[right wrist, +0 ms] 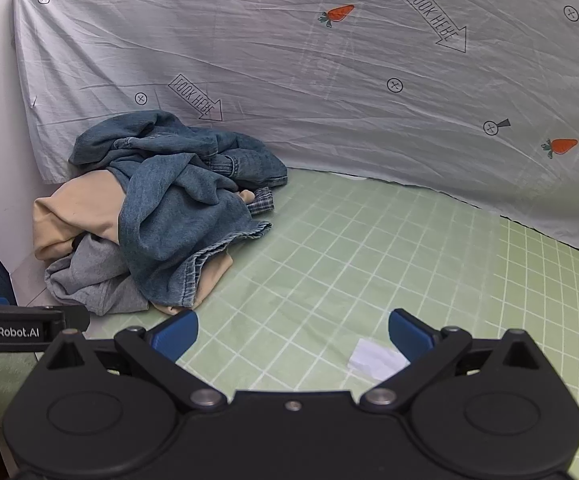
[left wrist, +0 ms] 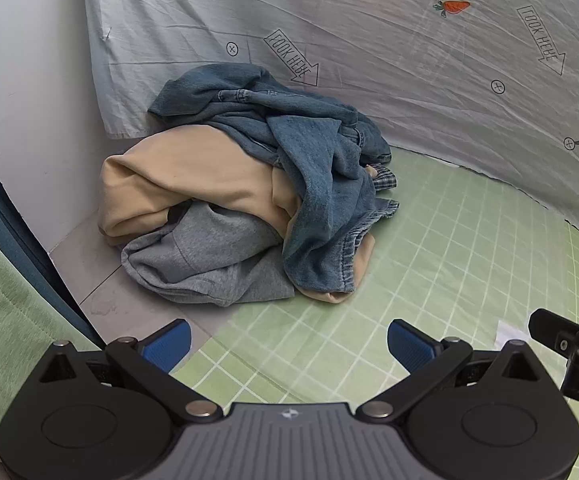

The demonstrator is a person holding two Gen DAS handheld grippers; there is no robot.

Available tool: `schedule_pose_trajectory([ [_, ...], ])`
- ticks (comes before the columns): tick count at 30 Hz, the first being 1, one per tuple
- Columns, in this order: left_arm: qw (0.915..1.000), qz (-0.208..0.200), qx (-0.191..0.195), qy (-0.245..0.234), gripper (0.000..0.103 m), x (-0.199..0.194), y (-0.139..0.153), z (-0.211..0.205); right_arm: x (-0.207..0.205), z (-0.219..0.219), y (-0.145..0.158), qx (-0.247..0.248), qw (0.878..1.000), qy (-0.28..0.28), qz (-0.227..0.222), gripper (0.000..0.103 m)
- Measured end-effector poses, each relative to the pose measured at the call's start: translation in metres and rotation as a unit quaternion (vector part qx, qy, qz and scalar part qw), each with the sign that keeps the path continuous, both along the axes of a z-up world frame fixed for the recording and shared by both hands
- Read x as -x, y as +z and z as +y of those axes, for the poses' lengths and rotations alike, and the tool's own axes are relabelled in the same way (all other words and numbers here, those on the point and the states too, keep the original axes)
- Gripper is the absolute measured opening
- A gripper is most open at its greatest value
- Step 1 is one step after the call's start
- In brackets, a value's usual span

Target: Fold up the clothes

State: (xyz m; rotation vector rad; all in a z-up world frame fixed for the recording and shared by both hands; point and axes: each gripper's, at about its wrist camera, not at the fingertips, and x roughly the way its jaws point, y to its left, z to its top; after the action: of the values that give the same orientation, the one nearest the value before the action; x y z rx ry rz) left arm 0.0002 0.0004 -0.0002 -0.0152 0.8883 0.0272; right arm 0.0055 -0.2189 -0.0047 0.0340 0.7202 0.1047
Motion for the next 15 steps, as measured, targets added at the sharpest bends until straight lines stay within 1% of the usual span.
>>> schedule_pose_trajectory([
  [5, 1.0000, 0.002, 0.002, 0.002, 0.103, -0.0024, -0.0013, 0.0032, 0.0007, 0.0045, -0.0014, 0.002, 1.000, 0.003, 0.005, 0.103],
  [15, 1.0000, 0.002, 0.000, 0.005, 0.103, -0.0070, -0.0043, 0.0042, -0.0032, -0.0009, -0.0011, 0.003, 1.000, 0.005, 0.009, 0.103],
])
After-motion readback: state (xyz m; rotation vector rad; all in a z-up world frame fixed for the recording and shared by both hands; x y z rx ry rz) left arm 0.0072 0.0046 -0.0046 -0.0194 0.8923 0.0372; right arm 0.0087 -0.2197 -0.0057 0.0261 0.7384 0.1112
